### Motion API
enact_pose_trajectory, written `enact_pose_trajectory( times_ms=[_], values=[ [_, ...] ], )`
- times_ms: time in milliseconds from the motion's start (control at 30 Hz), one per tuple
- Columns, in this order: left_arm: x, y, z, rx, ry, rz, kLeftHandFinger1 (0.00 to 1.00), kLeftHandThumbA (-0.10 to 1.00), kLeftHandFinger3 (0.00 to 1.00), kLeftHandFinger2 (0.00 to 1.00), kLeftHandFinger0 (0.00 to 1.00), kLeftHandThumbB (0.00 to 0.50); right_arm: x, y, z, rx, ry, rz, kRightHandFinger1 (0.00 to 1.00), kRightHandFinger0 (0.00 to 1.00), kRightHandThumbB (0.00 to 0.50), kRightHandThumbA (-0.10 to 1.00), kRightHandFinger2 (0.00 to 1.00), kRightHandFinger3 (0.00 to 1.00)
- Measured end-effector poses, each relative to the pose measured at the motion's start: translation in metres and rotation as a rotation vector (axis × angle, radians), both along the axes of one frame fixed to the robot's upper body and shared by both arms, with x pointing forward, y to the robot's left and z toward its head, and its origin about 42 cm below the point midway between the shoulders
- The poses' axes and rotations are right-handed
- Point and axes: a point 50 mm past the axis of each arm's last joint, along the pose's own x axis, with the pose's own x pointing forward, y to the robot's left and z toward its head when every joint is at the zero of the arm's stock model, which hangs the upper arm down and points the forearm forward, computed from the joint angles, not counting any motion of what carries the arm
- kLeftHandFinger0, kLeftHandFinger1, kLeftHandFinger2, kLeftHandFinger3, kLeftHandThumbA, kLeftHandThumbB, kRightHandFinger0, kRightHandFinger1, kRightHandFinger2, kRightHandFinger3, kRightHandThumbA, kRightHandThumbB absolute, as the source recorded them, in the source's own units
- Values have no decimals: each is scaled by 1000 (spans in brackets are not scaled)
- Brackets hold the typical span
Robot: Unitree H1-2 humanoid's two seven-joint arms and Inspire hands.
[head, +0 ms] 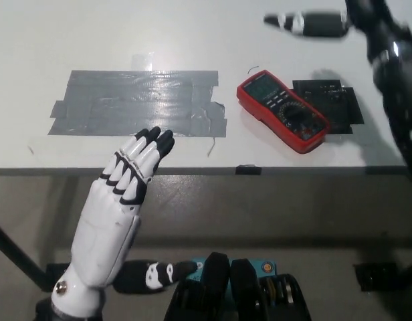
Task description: The robot first picks the multimeter with right hand and then unfolds the black stand on the back of it using left hand
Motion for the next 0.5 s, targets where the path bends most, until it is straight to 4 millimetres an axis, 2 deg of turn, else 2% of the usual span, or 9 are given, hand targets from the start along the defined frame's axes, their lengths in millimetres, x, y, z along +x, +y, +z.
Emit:
enact_pose_trajectory(
  times_ms=[33, 100, 133, 233, 267, 333, 367, 467, 500],
  values=[
    [2, 1, -2, 1, 10, 2, 1000, 1000, 1000, 1000, 1000, 125, -5, 0, -7, 5, 7, 6, 1000, 1000, 420, 981, 1000, 1000],
    [9, 5, -9, 7, 43, 10, 1000, 1000, 1000, 1000, 1000, 122, -27, -1, -35, 25, 32, 31, 1000, 1000, 409, 943, 1000, 1000],
    [11, 7, -11, 8, 57, 14, 1000, 1000, 1000, 1000, 1000, 134, -35, -1, -43, 32, 40, 41, 1000, 1000, 374, 921, 1000, 1000],
    [18, 11, -20, 10, 102, 23, 1000, 1000, 1000, 1000, 1000, 144, -62, 0, -71, 60, 73, 68, 1000, 1000, 362, 901, 1000, 1000],
    [21, 13, -25, 8, 128, 27, 1000, 1000, 1000, 1000, 1000, 153, -77, 0, -81, 76, 83, 84, 1000, 1000, 357, 900, 1000, 1000],
    [25, 15, -31, 9, 156, 31, 1000, 1000, 1000, 1000, 1000, 135, -93, 1, -92, 96, 96, 98, 1000, 1000, 362, 889, 1000, 1000],
    [28, 18, -38, 3, 191, 37, 1000, 1000, 1000, 1000, 1000, 146, -112, 2, -101, 120, 104, 114, 1000, 1000, 371, 889, 1000, 1000],
    [34, 23, -50, -16, 256, 46, 1000, 1000, 1000, 1000, 1000, 156, -145, 3, -114, 175, 111, 135, 1000, 1000, 366, 858, 1000, 1000],
    [36, 26, -57, -28, 290, 51, 1000, 1000, 1000, 1000, 1000, 157, -158, 3, -116, 202, 106, 140, 1000, 1000, 348, 840, 1000, 1000]
  ],
)
